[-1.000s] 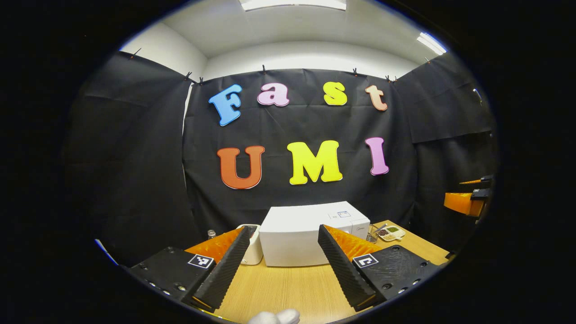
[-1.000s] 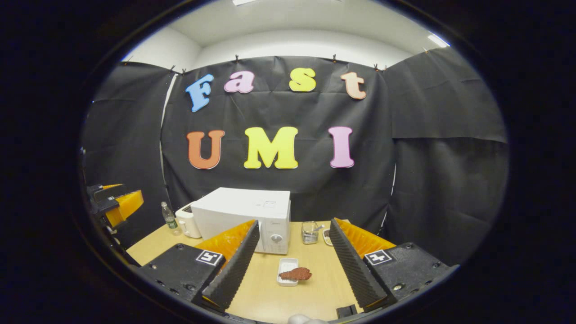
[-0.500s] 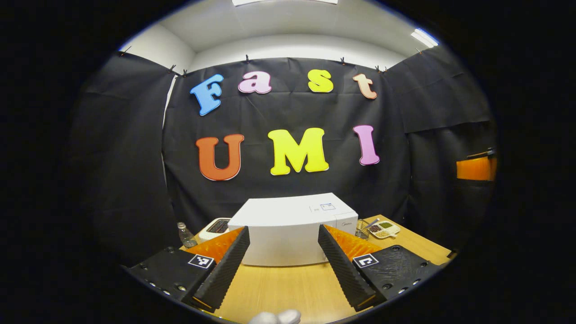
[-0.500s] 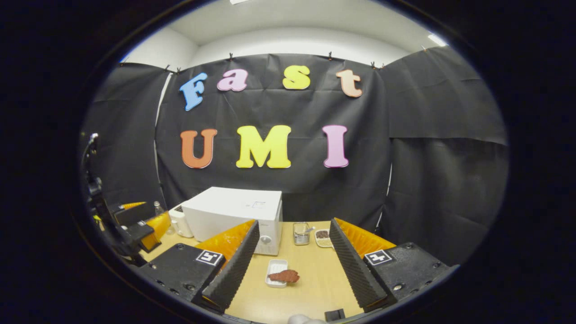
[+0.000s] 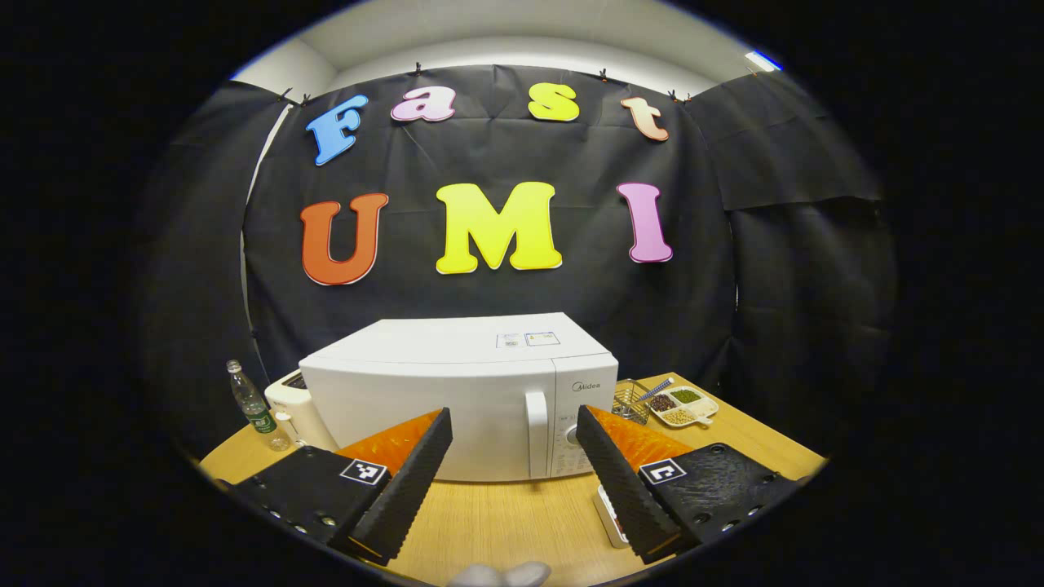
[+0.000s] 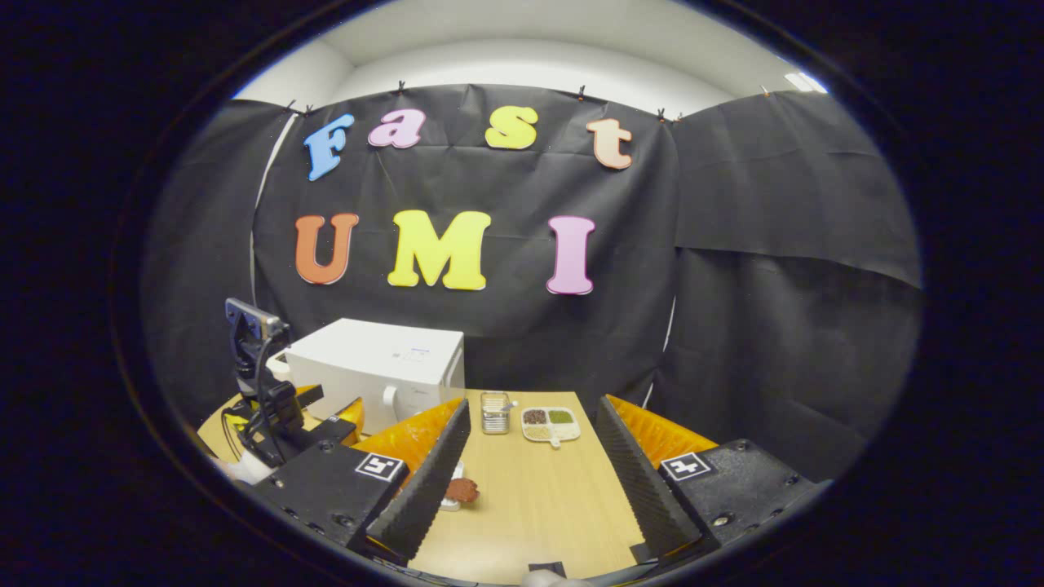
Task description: Open the microwave oven with the left hand, put the food in, and close the microwave oven.
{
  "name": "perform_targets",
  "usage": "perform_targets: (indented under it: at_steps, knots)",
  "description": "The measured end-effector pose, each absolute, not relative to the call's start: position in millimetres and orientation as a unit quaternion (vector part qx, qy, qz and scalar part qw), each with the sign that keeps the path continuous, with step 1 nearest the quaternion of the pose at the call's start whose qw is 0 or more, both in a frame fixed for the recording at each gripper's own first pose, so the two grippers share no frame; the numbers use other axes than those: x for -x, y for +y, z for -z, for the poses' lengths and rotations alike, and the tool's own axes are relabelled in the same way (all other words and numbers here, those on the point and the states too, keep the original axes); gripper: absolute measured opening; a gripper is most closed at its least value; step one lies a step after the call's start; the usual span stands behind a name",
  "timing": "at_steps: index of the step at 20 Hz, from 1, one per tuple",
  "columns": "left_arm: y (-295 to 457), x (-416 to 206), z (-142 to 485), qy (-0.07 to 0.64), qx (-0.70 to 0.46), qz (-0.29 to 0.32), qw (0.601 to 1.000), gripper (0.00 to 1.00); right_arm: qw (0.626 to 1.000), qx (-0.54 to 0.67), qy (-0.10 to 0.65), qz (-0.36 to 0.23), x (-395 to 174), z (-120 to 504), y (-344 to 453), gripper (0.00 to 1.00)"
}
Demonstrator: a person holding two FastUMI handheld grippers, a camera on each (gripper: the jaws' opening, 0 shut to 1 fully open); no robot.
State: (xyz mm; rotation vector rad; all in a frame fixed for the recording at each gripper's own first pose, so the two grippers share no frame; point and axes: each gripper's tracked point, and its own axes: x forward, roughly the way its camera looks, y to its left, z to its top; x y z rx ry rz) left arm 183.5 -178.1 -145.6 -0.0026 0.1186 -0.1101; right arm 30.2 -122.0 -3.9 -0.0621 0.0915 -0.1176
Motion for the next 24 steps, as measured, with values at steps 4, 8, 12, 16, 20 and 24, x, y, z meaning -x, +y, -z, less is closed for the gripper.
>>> perform_targets:
  at_steps: [4,8,12,16,20,24]
  knots:
    - [-193,-219,174,0.068,-0.015,0.049,0.996,0.96,0.995,0.031,0.065,0.065,-37,23,-136,1.0]
    - [-201,-251,199,0.078,-0.011,0.044,0.996,0.96,0.994,0.025,0.087,0.067,-45,38,-147,1.0]
    - [-205,-275,214,0.084,0.0,0.039,0.996,0.96,0.993,0.037,0.095,0.066,-59,39,-154,1.0]
    - [-210,-284,220,0.09,0.0,0.043,0.995,0.94,0.993,0.036,0.098,0.051,-71,39,-148,0.99]
    - [-211,-285,223,0.09,-0.004,0.04,0.995,0.68,0.994,0.025,0.1,0.037,-78,42,-142,1.0]
    - [-209,-282,224,0.087,0.009,0.05,0.995,0.39,0.995,0.023,0.098,0.028,-79,47,-137,0.99]
